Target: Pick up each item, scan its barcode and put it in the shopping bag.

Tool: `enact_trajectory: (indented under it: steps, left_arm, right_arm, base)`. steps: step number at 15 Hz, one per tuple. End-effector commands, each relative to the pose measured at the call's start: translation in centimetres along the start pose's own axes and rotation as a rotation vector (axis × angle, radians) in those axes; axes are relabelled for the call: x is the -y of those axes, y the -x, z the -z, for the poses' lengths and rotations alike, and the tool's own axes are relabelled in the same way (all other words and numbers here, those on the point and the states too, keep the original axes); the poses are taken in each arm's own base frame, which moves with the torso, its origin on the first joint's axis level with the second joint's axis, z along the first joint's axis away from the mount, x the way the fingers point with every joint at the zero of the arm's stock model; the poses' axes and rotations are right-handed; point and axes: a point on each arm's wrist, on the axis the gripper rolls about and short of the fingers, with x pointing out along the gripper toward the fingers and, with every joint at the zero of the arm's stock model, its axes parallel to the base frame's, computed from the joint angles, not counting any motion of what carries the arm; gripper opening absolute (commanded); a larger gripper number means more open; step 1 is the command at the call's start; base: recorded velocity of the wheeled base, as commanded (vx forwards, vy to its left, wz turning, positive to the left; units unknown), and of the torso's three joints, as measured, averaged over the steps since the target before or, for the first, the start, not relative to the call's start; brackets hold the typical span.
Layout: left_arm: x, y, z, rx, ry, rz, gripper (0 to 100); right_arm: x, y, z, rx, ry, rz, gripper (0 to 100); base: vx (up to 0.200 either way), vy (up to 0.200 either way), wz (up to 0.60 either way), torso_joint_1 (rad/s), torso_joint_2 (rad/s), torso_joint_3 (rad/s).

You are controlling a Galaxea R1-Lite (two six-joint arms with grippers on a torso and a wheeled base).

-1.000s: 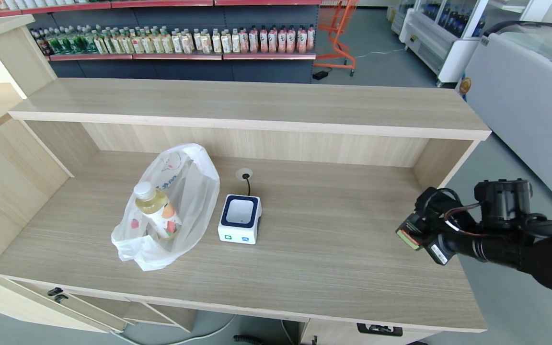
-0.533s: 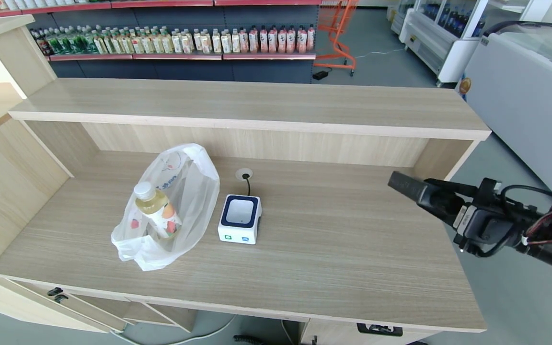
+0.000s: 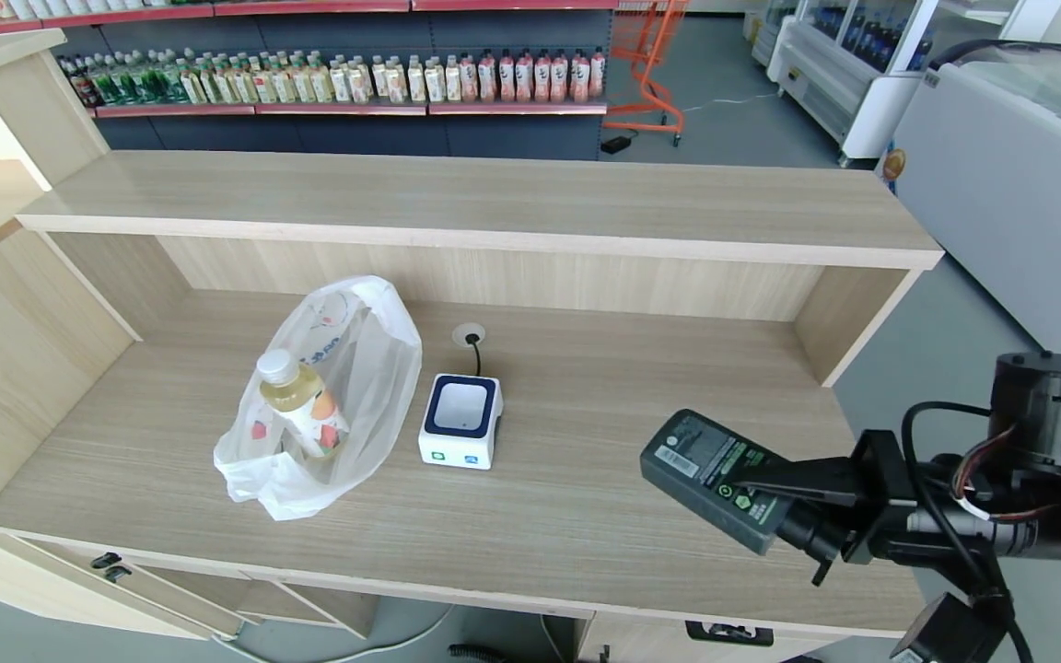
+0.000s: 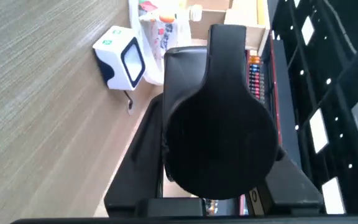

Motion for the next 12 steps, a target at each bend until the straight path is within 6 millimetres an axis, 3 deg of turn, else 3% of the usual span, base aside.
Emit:
enact_trajectory:
  steps: [1,6,12]
  left_arm:
    - [0.0,0.0,0.0,-0.002,0.0,0.0,100]
    - [0.0,0.0,0.0,-0.002,0.0,0.0,100]
    - [0.0,0.0,0.0,0.0,0.0,0.0,100]
  right_arm:
    - [0.5,-0.8,-0.6,0.059,0.078,0.035,0]
    - [0.3,-1.6,-1.2,0.207,0.236,0.163,0]
    - [-0.4,-1.6,-1.9,0.262,0.233,0.188,0]
  base:
    - [0.0,0.0,0.0,0.0,0.0,0.0]
    - [0.0,0.0,0.0,0.0,0.0,0.0]
    - [0.0,0.0,0.0,0.0,0.0,0.0]
